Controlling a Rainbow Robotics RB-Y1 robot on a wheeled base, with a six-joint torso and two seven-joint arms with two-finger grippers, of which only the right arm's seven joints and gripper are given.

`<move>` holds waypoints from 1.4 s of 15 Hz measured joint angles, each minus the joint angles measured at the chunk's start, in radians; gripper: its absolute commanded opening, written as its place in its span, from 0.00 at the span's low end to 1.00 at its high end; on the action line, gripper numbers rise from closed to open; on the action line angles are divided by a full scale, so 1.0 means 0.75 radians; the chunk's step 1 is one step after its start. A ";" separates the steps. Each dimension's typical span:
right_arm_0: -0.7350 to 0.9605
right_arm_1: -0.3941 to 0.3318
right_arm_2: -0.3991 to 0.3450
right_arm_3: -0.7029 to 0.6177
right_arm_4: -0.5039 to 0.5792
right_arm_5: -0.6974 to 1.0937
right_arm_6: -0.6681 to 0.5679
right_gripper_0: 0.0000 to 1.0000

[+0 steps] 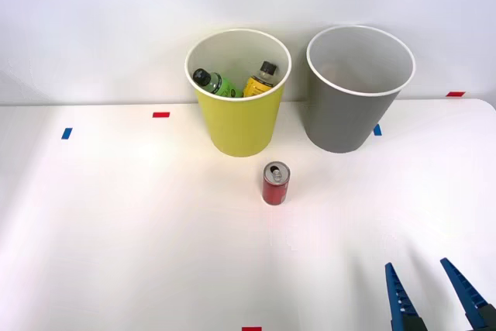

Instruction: Put cans in the gray bin, plastic bottles in the light green bin

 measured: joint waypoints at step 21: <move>-0.105 -0.196 0.367 0.090 -0.411 -0.089 0.721 1.00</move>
